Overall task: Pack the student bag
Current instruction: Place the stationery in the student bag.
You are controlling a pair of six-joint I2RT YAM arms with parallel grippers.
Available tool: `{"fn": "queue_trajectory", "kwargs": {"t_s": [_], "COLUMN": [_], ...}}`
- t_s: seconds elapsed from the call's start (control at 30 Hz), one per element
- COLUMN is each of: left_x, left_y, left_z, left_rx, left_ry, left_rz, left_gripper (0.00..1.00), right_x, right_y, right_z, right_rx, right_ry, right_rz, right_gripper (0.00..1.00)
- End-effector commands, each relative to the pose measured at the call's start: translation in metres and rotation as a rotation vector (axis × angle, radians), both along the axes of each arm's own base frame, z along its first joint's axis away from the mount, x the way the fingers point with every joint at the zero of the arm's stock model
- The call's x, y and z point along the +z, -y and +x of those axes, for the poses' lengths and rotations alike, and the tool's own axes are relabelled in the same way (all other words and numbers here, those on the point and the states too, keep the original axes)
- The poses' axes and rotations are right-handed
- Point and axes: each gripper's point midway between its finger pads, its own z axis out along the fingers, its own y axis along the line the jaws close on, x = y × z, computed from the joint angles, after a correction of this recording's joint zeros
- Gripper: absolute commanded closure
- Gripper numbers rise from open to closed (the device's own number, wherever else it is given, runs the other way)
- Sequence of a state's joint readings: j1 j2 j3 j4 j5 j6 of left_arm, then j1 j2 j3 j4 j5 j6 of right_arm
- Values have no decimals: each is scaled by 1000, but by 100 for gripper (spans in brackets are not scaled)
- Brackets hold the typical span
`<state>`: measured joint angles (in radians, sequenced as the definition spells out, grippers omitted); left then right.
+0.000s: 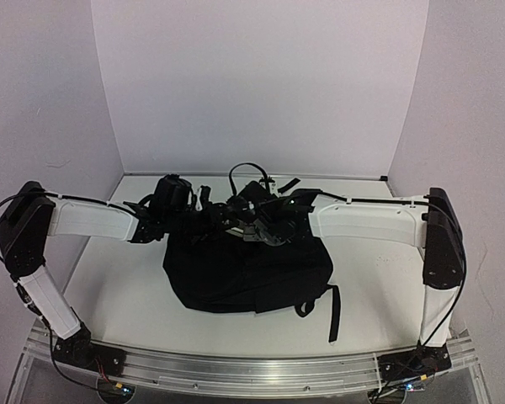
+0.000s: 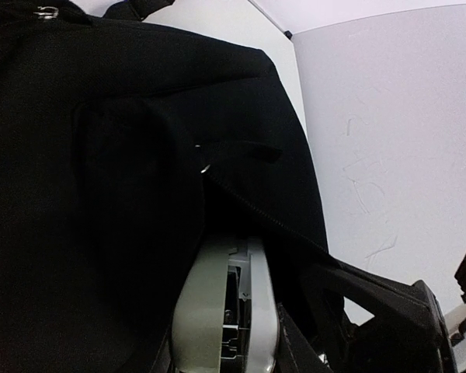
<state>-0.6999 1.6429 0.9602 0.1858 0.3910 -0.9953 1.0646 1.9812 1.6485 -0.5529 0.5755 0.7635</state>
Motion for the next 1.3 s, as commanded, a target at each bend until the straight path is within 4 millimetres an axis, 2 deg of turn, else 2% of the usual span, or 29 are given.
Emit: {"fn": "queue_trajectory", "kwargs": {"t_s": [0.0, 0.2, 0.33, 0.5, 0.63, 0.8, 0.87, 0.97, 1.27], "left_x": [34, 23, 10, 9, 26, 33, 31, 29, 16], "left_y": [31, 68, 76, 55, 37, 15, 8, 5, 31], "left_z": [19, 17, 14, 12, 4, -9, -13, -15, -8], "left_rx": [28, -11, -41, -7, 7, 19, 23, 23, -46], "left_ry": [129, 139, 125, 155, 197, 201, 193, 187, 165], "left_rz": [-70, -73, -29, 67, 108, 160, 180, 188, 174], "left_gripper": [100, 99, 88, 61, 41, 28, 28, 35, 57], "right_x": [33, 30, 29, 31, 30, 28, 26, 23, 21], "right_y": [-17, -24, -22, -18, -14, -13, -14, -15, -17], "right_z": [3, 1, 1, 1, 3, 2, 1, 1, -1], "right_rx": [12, 29, 25, 18, 11, 13, 17, 20, 27], "right_ry": [35, 19, 18, 20, 21, 15, 8, 1, -10], "right_rz": [159, 201, 208, 215, 212, 212, 210, 212, 223], "right_gripper": [100, 100, 100, 100, 100, 100, 100, 100, 100]}}
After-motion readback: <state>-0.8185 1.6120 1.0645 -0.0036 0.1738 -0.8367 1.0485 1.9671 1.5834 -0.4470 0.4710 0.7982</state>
